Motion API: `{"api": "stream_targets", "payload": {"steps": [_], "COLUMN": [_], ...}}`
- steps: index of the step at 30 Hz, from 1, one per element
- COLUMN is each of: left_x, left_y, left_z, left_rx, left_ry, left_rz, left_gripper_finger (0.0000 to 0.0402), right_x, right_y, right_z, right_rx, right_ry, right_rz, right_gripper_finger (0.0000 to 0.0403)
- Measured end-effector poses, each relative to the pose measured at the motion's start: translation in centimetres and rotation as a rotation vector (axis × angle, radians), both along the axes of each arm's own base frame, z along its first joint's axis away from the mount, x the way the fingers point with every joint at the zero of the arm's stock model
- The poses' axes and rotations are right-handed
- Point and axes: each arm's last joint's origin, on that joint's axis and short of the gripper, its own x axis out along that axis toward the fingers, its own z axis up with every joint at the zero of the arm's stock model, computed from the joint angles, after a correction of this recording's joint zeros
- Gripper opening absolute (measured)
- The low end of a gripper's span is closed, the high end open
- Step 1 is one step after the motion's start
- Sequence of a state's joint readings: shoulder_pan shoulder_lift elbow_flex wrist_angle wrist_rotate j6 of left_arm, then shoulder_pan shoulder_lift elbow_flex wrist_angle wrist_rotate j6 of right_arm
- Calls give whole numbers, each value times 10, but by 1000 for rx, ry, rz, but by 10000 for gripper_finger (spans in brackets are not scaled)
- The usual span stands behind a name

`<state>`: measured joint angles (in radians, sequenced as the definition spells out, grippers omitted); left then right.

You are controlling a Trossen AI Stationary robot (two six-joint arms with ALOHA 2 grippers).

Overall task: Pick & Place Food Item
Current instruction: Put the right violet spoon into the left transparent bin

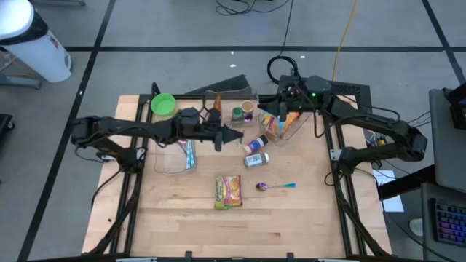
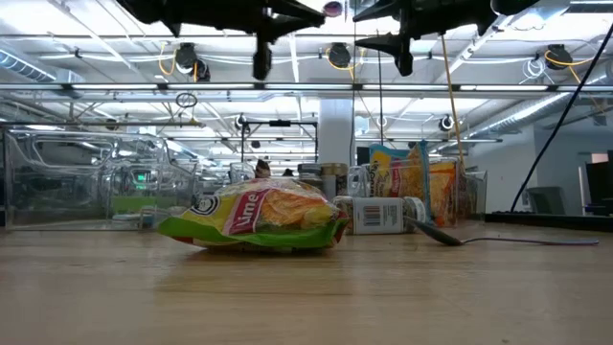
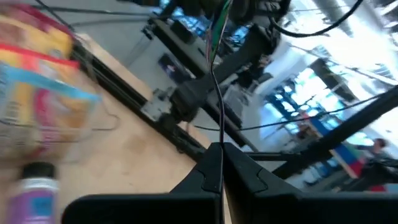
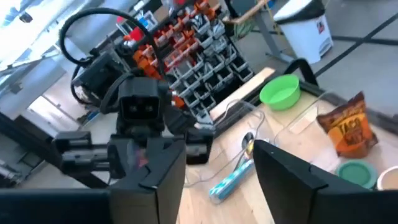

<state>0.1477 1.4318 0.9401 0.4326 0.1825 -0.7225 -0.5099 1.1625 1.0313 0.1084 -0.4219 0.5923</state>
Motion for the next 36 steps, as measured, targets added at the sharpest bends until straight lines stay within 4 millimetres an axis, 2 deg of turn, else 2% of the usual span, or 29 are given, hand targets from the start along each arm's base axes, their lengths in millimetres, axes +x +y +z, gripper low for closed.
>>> {"api": "stream_targets", "payload": {"steps": [4,12,19,23,26,29,32,36], "left_x": [-28,-104,-182,-214,-227,-231,-230,-219], "left_y": [9,12,-2,-10,-14,-17,-18,-18], "left_z": [20,60,73,69,62,53,45,35], "left_rx": [68,161,112,42,3,-30,-50,-73], "left_ry": [38,97,174,216,281,376,466,582], "left_rz": [74,251,441,513,540,553,569,584], "left_gripper_finger": [1,1,0,0,0,0,0,0], "right_x": [-8,-14,-14,-14,-14,-14,-14,-14], "right_y": [-2,-3,-3,-3,-3,-4,-4,-4], "right_z": [6,10,9,9,9,8,4,-6], "right_rx": [-13,-51,-47,-49,-56,-53,-46,-22], "right_ry": [-20,-35,-25,-25,-23,-18,-8,15], "right_rz": [-20,-36,-36,-37,-36,-36,-37,-37], "right_gripper_finger": [189,182,180,180,178,176,176,174]}}
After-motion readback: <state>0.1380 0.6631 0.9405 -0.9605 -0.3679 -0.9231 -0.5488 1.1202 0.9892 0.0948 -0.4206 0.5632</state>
